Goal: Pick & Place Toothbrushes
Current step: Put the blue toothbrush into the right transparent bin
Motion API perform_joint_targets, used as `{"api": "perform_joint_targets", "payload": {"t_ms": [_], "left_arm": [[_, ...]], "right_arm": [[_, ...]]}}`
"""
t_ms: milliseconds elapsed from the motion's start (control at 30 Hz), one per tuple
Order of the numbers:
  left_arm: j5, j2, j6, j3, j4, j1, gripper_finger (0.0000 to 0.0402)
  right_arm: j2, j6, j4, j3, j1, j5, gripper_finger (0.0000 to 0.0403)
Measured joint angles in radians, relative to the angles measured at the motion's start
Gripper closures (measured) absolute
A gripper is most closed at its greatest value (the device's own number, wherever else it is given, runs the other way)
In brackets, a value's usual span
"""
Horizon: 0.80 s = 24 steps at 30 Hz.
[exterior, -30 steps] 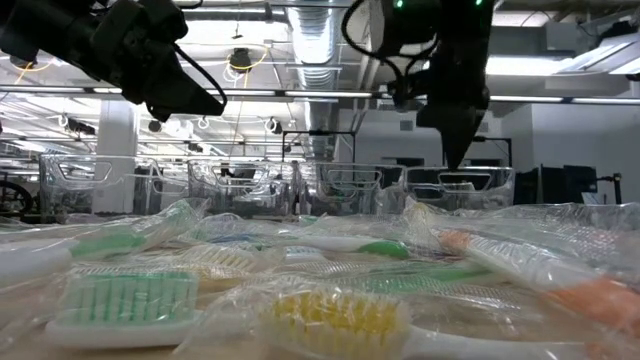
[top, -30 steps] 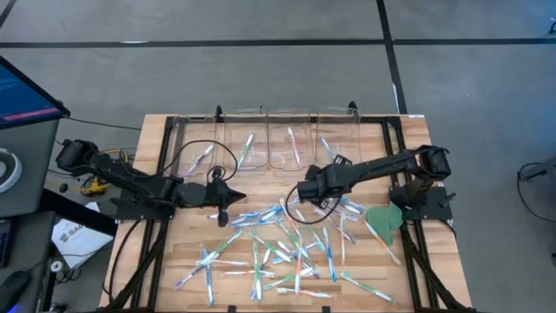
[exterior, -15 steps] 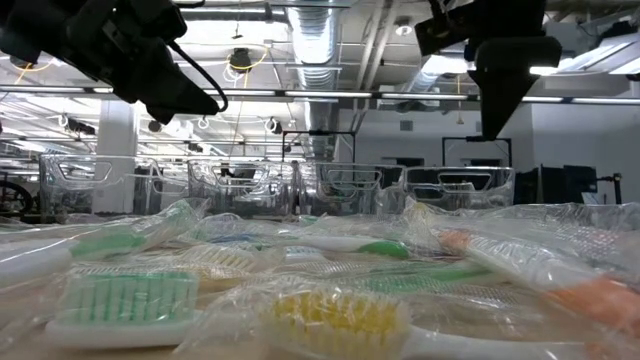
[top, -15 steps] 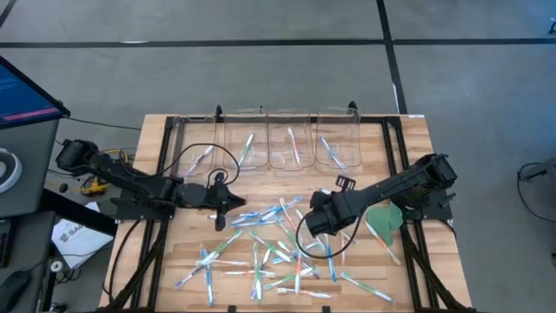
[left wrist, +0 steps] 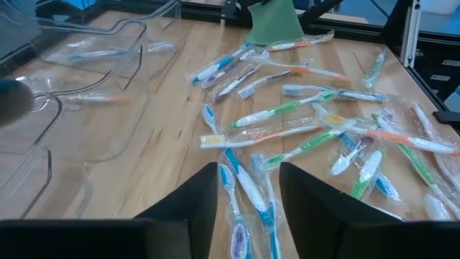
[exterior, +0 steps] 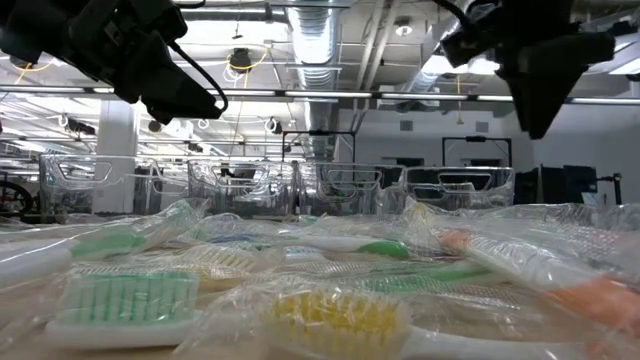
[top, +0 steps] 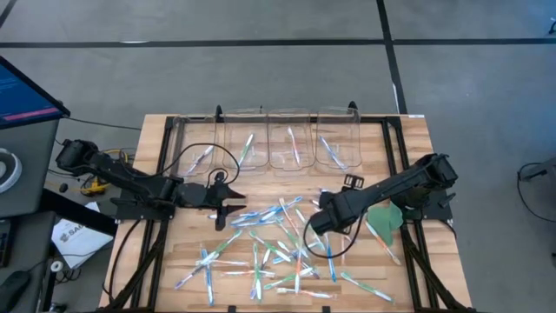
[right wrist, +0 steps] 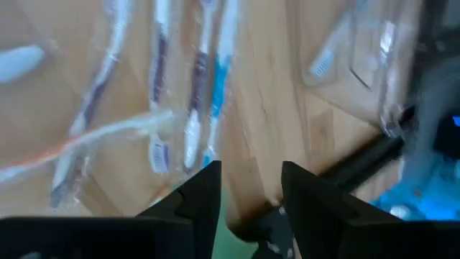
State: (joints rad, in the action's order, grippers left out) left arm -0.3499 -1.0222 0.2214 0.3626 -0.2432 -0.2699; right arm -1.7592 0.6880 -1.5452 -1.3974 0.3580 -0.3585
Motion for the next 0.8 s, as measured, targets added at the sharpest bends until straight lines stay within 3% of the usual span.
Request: {"api": "perform_joint_targets", "payload": {"t_ms": [167,333,567,667,800], "left_arm": [[0.0,0.0,0.0,-0.013,-0.006,0.0,0.0241],[0.0,0.0,0.011,-0.051,-0.008,0.0,0.0238],[0.0,0.0,0.024,-0.055,-0.027,0.0,0.0236],[0.0,0.0,0.024,-0.055,-0.037,0.0,0.0235],[0.0,0.0,0.024,-0.055,-0.044,0.0,0.0235]], "right_arm": [[0.127,0.044,0.007,0.048,-0.002,0.004,0.0274],[0.358,0.171,0.035,0.162,0.013,-0.025,0.0288],[0.68,0.278,0.431,0.464,0.032,-0.035,0.029],[0.745,0.219,0.622,0.604,0.052,-0.034,0.029],[0.758,0.179,0.724,0.734,0.058,-0.031,0.029]]}}
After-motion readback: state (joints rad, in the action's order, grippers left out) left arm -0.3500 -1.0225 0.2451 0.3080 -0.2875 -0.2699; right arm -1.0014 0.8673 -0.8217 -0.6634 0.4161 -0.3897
